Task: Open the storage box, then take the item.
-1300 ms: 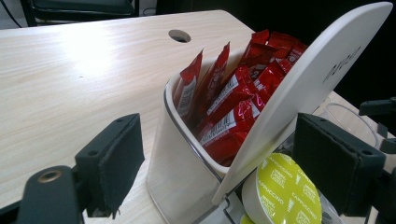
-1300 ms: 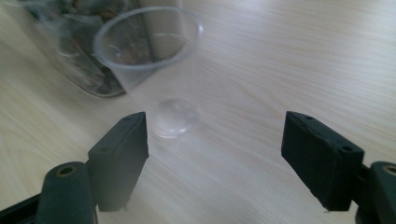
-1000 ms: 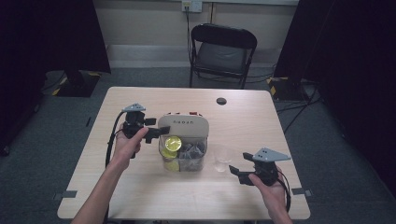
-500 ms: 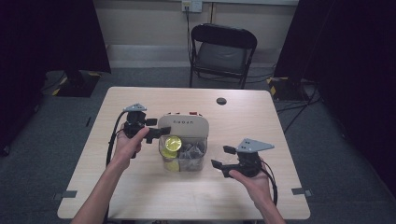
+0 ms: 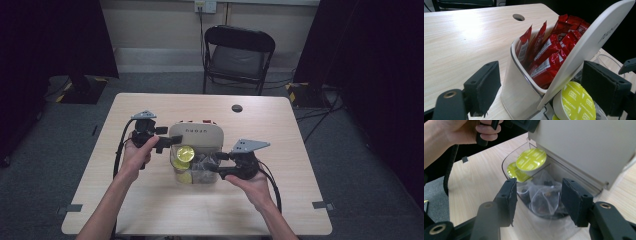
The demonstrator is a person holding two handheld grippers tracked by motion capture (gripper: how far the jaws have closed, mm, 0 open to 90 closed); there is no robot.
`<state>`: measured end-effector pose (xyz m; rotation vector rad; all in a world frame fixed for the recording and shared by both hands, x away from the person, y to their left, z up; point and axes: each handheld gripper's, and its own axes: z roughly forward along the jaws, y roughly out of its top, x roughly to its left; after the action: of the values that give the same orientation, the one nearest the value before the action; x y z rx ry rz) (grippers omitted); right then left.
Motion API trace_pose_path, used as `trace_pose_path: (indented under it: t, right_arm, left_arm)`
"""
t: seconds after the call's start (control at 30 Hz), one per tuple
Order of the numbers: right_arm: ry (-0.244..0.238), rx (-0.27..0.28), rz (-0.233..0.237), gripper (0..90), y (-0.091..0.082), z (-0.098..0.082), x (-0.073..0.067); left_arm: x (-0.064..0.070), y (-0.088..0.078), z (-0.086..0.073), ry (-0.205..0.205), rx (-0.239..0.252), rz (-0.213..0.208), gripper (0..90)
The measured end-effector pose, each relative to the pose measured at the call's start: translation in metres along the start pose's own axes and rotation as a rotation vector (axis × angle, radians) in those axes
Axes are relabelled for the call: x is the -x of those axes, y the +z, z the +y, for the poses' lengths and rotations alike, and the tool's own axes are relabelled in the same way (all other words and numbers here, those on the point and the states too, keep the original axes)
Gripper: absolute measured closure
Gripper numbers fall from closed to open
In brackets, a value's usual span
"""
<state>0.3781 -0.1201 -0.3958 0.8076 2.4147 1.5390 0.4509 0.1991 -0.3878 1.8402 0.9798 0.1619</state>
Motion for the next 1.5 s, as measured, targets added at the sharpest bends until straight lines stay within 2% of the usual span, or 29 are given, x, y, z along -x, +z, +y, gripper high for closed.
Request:
trace_pose_path:
  t: [0.03,0.63,0.77,1.2,1.5]
  right_arm:
    - [0.0,0.002,0.002,50.2,0.002,0.001,0.001]
    - [0.014,-0.057,0.054,57.6,0.034,0.005,0.005]
    - [0.022,-0.088,0.046,58.2,0.04,0.003,0.005]
    - [0.05,-0.096,0.044,70.0,0.042,-0.001,0.01]
    - [0.052,-0.095,0.049,85.0,0.042,-0.003,0.012]
  left_arm:
    - [0.0,0.0,0.0,0.002,-0.001,0.003,15.8]
    - [-0.002,0.0,-0.002,-0.006,-0.008,0.0,15.7]
    - [-0.002,-0.001,-0.003,-0.004,-0.013,0.013,15.6]
    - [-0.001,-0.001,-0.003,-0.012,-0.018,0.017,15.7]
    - [-0.002,-0.001,-0.003,-0.013,-0.019,0.018,15.7]
